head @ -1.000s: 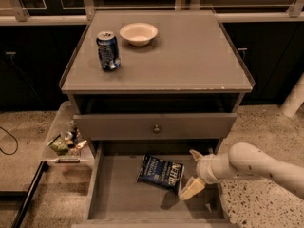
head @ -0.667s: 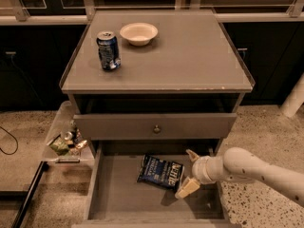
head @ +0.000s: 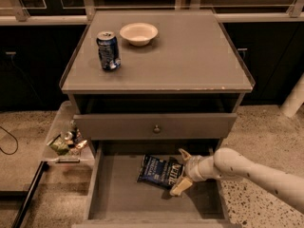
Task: Pick blue chip bag from middle drawer and place on counter
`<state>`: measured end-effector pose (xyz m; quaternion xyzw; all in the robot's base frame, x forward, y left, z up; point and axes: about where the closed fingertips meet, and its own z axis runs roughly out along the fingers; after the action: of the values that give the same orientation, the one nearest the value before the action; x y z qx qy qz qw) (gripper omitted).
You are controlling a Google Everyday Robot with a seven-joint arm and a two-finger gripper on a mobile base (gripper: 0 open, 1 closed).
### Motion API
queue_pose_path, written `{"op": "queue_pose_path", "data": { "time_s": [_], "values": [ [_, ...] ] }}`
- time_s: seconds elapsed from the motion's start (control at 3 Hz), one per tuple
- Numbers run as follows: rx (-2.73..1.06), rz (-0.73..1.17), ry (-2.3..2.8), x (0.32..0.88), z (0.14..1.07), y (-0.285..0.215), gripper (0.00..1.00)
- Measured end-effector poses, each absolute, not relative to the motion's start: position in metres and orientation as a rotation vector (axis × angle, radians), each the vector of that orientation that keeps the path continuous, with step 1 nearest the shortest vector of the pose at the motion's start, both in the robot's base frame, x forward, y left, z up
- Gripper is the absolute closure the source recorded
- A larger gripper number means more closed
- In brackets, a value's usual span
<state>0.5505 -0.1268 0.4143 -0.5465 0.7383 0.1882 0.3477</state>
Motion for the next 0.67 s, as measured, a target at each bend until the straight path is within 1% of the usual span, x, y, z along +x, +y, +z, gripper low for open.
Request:
{"op": "queue_pose_path", "data": {
  "time_s": [0.67],
  "values": [
    [-1.411,0.514,1.895,0.568,0.375,-0.106,0.00]
  ]
}}
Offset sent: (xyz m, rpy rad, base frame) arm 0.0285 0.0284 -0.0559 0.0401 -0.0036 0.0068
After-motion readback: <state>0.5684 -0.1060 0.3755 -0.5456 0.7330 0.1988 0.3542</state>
